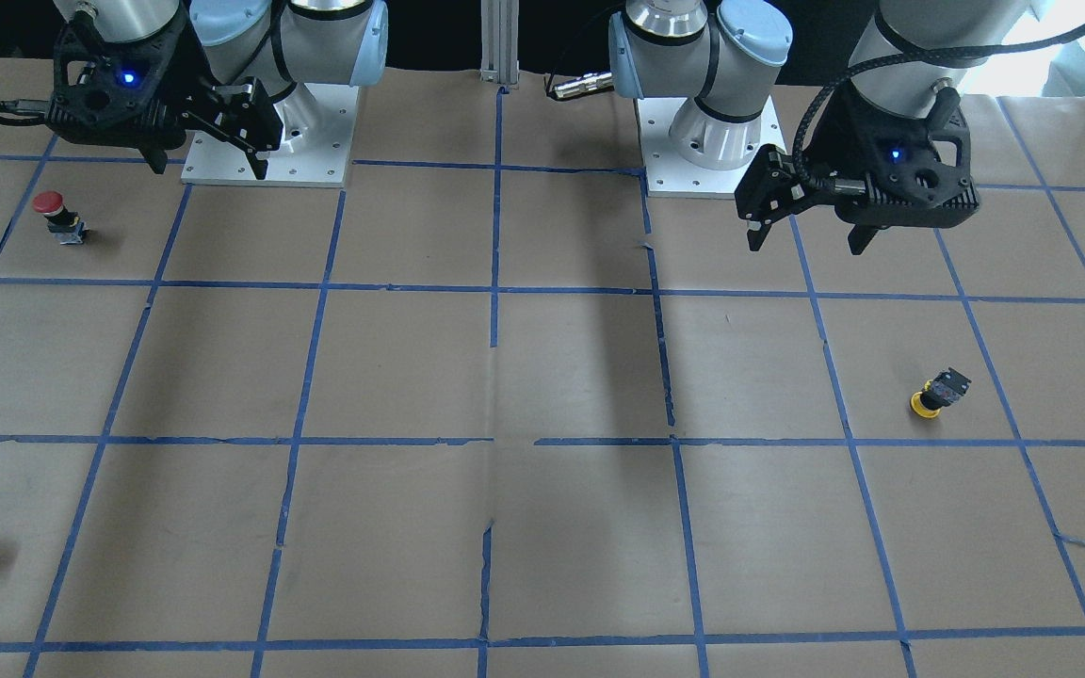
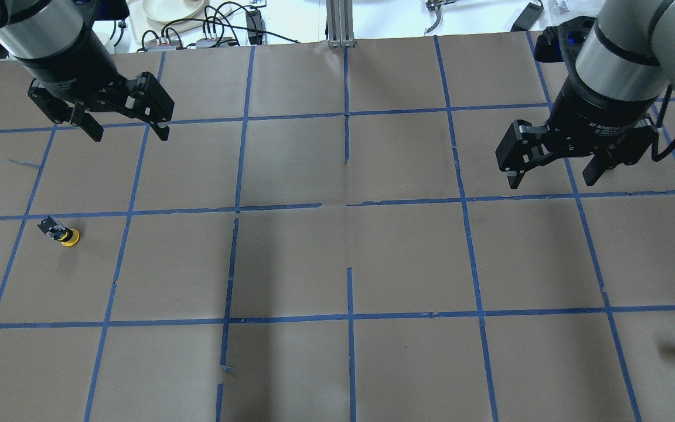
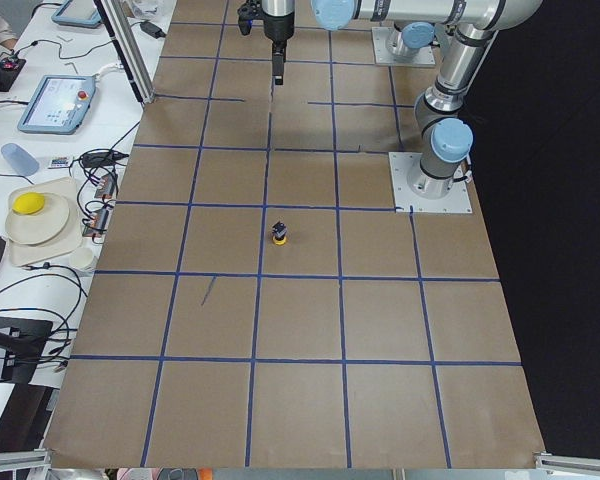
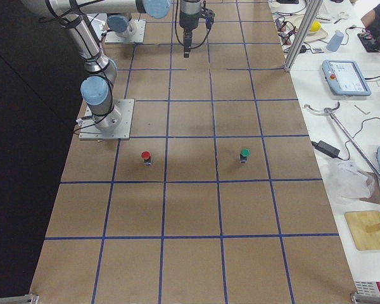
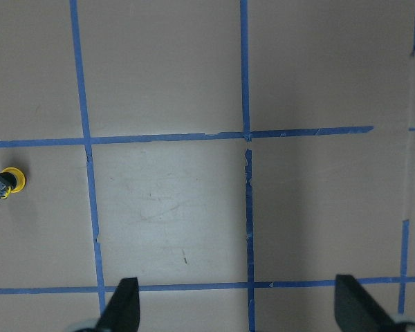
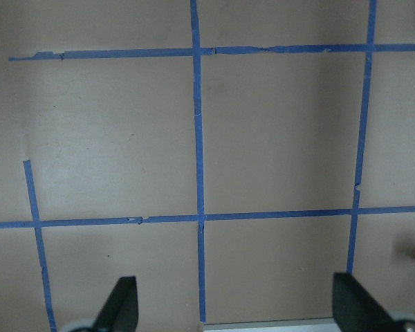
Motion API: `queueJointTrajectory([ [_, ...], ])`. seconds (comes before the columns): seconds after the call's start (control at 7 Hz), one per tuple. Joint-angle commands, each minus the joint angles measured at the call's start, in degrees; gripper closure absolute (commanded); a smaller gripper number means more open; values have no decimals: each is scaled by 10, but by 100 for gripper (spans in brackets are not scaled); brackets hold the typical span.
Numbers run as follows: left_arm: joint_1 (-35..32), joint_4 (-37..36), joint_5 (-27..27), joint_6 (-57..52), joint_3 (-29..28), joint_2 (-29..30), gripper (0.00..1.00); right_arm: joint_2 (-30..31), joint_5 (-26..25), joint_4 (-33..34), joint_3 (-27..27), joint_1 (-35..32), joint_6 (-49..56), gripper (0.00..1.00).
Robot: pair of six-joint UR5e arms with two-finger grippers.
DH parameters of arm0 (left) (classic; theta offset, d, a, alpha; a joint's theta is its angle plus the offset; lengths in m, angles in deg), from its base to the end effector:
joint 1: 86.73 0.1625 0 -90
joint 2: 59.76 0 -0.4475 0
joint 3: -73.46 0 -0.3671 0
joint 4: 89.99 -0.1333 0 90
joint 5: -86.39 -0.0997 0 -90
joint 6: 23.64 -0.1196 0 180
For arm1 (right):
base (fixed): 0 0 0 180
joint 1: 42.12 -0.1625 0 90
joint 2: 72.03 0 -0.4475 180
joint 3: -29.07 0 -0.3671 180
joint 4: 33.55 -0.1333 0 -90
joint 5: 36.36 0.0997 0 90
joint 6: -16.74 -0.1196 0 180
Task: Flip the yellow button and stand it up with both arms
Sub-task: 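Move the left gripper down toward the yellow-capped button lying on its side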
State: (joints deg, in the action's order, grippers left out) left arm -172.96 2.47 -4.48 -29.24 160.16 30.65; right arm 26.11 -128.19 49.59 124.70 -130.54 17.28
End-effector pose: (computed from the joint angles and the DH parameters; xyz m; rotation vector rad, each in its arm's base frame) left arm -0.1003 -0.4781 0.5097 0.0498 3.1254 -0.0098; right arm 0.1186 -0.3972 0.4948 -0.0263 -3.1087 -0.1190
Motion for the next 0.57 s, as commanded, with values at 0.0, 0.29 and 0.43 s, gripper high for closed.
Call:
queueJointTrajectory([
  [0.0, 5, 1, 2, -7, 11, -4, 0, 0, 1, 0, 0, 0, 0, 0],
  [0.29, 47, 2, -2, -124, 27, 1, 1, 0, 2, 0, 0, 0, 0, 0],
  [0.43, 104, -9, -1, -213, 54, 1, 1, 0, 0, 0, 0, 0, 0, 0],
])
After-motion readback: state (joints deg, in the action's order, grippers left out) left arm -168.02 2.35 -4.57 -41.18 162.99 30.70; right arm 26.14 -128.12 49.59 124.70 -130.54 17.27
